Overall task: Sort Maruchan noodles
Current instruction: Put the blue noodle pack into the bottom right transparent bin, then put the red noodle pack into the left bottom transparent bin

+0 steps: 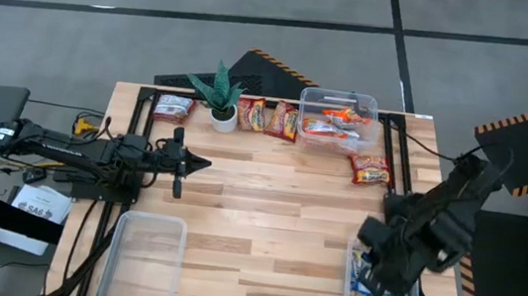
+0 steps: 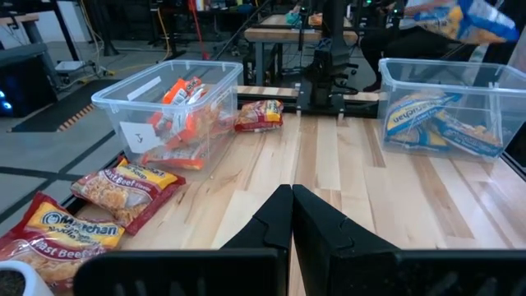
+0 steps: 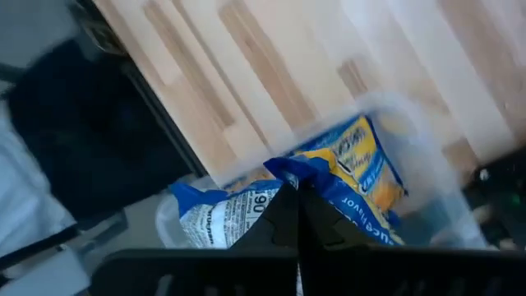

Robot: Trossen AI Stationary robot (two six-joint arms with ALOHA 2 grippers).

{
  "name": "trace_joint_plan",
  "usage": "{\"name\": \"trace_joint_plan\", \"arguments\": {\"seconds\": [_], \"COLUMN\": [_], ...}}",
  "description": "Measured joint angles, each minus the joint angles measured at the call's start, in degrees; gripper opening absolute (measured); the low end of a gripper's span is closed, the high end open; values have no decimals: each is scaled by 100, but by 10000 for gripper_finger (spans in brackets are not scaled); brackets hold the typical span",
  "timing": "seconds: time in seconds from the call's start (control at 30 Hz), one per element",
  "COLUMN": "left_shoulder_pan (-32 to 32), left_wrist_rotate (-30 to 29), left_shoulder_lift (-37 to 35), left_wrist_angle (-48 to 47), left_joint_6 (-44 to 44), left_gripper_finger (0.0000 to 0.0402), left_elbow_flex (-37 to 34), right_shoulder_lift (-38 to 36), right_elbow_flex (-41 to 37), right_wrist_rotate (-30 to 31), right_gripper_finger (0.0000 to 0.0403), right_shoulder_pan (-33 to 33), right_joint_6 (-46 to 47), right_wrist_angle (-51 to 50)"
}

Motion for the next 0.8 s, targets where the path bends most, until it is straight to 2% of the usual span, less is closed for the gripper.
{"name": "trace_joint_plan", "arguments": {"seconds": [0.23,0.57,0.7,0.8], "left_shoulder_pan": [1,1,0,1], "left_wrist_rotate": [0,-11,-13,-11], "left_shoulder_lift": [1,-1,-1,-1], "left_wrist_angle": [1,62,60,58], "left_joint_6": [-53,-5,-3,-3], "left_gripper_finger": [0,0,0,0], "left_elbow_flex": [0,0,0,0], "right_shoulder_lift": [591,910,886,855], "right_elbow_flex": [-125,-123,-123,-117], "right_wrist_rotate": [-397,-596,-568,-236], "right_gripper_finger": [24,82,115,141], "right_shoulder_pan": [361,-19,-155,-384], "right_joint_6": [515,697,318,-194], "right_wrist_angle": [-5,-122,-125,-124]}}
